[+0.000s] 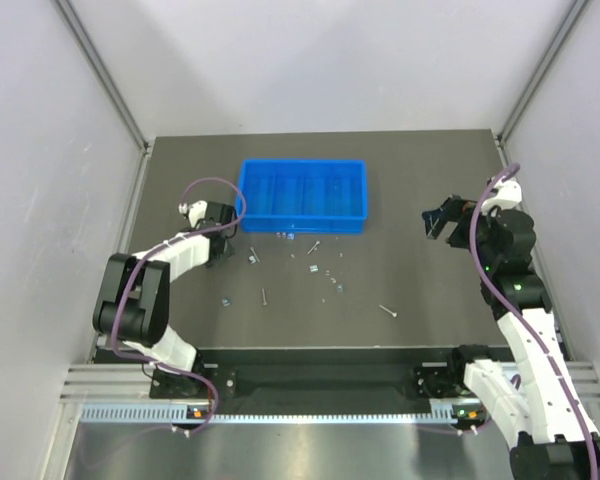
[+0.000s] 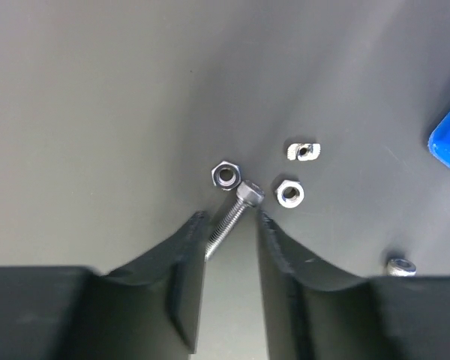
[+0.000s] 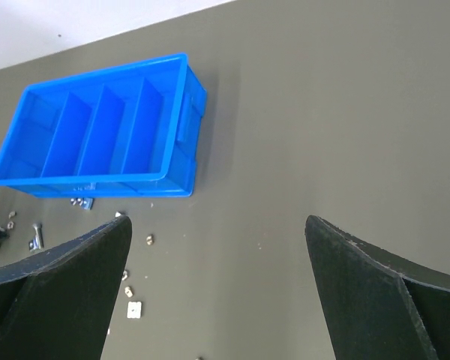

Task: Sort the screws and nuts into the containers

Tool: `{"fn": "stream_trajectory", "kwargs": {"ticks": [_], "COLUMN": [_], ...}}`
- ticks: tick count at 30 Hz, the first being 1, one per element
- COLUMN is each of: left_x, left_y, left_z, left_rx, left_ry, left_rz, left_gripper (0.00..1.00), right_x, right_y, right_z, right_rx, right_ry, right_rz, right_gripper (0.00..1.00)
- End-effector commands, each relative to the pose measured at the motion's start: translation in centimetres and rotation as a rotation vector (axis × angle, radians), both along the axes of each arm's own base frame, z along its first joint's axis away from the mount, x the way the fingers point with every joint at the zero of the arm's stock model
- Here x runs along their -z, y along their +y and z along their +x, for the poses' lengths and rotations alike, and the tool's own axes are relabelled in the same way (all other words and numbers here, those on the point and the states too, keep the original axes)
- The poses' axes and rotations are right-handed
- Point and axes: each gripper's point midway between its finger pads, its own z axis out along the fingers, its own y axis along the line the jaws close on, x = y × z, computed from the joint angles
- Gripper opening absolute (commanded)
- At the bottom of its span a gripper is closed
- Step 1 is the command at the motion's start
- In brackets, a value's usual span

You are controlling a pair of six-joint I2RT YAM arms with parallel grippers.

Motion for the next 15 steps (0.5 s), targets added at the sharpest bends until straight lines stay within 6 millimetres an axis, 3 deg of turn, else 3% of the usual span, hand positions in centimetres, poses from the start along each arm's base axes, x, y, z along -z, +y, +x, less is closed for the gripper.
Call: {"fn": "stream_trajectory", "kwargs": {"ticks": [1, 6, 9, 15], "left_x": [1.15, 1.32, 1.47, 1.33], "left_y": [0.16, -0.03, -0.08, -0.45], "left_z": [-0.40, -0.38, -0.52, -0.97], "left_rx": [0.013, 0.027, 0.029, 0.037], "left_ry": [0.032, 0.042, 0.047, 0.042], "left_rz": [0.011, 0.006, 0.003, -0.021], "left_gripper": [0.36, 0.27, 0.15, 0.12], "right_x": [-1.01, -0.51, -0.70, -0.91], "right_y": [0.74, 0.44, 0.25, 0.23], "right_z": [0.13, -0.09, -0.32, -0.28], "right_rx": [-0.031, -0.014, -0.005, -0.004], "right_ry": [-0.029, -0.022, -0.028, -0.034], "right_rz": [0.009, 0.006, 0.002, 0.003], "right_gripper": [1.00, 1.00, 0.99, 1.00]}}
